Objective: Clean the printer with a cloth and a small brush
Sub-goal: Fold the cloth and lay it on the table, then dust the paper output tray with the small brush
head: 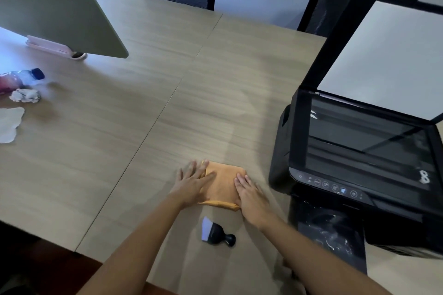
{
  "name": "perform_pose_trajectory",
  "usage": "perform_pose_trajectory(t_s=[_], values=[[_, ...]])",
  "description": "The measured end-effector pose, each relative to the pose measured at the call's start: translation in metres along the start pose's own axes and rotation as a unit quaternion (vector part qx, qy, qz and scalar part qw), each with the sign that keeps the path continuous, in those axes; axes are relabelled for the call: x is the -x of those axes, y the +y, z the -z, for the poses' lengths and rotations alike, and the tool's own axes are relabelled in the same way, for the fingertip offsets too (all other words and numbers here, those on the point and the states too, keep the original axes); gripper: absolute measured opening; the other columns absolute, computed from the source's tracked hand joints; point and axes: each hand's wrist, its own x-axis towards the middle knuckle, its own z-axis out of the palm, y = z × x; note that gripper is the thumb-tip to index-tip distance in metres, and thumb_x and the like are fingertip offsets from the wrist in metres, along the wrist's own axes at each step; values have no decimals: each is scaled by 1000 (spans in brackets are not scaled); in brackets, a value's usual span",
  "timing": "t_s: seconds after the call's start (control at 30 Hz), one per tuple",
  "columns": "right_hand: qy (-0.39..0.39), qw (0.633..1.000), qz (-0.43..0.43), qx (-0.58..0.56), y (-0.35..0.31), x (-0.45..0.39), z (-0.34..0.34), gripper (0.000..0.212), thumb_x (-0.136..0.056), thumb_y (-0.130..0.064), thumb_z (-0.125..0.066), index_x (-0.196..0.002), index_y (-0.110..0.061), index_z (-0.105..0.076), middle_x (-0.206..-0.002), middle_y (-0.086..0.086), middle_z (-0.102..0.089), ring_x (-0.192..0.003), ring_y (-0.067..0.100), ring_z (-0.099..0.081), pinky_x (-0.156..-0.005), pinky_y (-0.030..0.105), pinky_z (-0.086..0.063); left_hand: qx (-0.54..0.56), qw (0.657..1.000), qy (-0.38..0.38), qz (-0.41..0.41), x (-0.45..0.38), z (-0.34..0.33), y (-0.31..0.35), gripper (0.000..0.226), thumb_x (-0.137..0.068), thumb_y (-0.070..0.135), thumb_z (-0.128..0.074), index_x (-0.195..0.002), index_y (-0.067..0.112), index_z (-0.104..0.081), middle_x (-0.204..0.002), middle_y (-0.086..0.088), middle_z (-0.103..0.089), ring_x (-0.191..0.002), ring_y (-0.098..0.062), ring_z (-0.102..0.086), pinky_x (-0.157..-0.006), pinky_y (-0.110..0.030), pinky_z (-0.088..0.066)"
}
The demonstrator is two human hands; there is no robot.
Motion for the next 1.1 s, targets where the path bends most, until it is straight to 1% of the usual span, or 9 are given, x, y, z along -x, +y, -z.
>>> perform_pose_trajectory(t_s=[0.27,0.4,0.47,0.53,0.63,0.7,0.83,0.97,1.1], values=[[-6,999,-43,-5,18,27,10,61,-99,-21,-37,-151,-13,-7,-161,5,0,-148,26,0,-119,38,-6,-54,997,-37,-31,-22,10,30,82,-88,51,-59,-153,45,-8,-163,9,17,-150,-31,17,-115,-68,0],[108,990,72,-54,-3,67,0,47,-94,-40,-35,-132,-14,-44,-138,11,-45,-128,30,-41,-103,40,-36,-18,999,-14,-39,-16,13,30,76,-90,46,-60,-153,42,-18,-165,7,9,-152,-27,11,-117,-64,0],[88,989,115,-43,-15,82,-18,46,-88,-52,-43,-111,-14,-55,-117,11,-56,-110,29,-50,-91,40,-44,53,997,38,-41,-11,10,30,67,-91,39,-60,-151,38,-30,-166,4,-3,-153,-24,1,-119,-60,-5],[35,992,113,-32,-23,86,-34,53,-80,-57,-50,-111,-14,-54,-111,12,-58,-104,31,-52,-90,40,-44,148,983,99,-37,-4,6,24,65,-85,47,-59,-146,29,-44,-161,-5,-26,-149,-25,-23,-117,-55,-22],[-7,995,87,-57,-25,87,-42,50,-86,-42,-52,-125,-12,-48,-125,18,-52,-116,35,-46,-98,40,-38,328,926,186,-31,13,-2,15,50,-81,44,-63,-123,16,-65,-120,-6,-67,-111,-18,-63,-100,-45,-49],[-26,992,56,-109,-22,91,-38,40,-90,-30,-52,-125,-10,-47,-128,17,-49,-120,33,-42,-98,38,-36,394,890,229,0,26,-5,13,10,-89,19,-68,-96,24,-70,-81,7,-72,-78,-2,-66,-85,-39,-57],[6,959,-27,-283,8,120,-11,15,-84,-24,-62,-92,-18,-50,-88,3,-56,-84,23,-54,-69,30,-38,453,841,285,79,49,-20,30,25,-95,26,-62,-70,25,-68,-50,12,-63,-48,3,-57,-59,-27,-46],[126,909,-108,-383,77,176,18,15,-81,-20,-69,-86,-26,-57,-76,-11,-63,-64,1,-56,-65,20,-44,472,863,173,52,61,-47,85,33,-101,28,-50,-75,21,-70,-55,14,-64,-54,3,-57,-62,-22,-45],[198,816,-193,-508,146,244,37,15,-88,-4,-60,-92,-18,-59,-66,2,-62,-54,15,-51,-51,24,-41,514,852,-98,11,66,-80,175,27,-103,33,-43,-104,16,-63,-87,2,-65,-78,-9,-61,-76,-22,-51]])
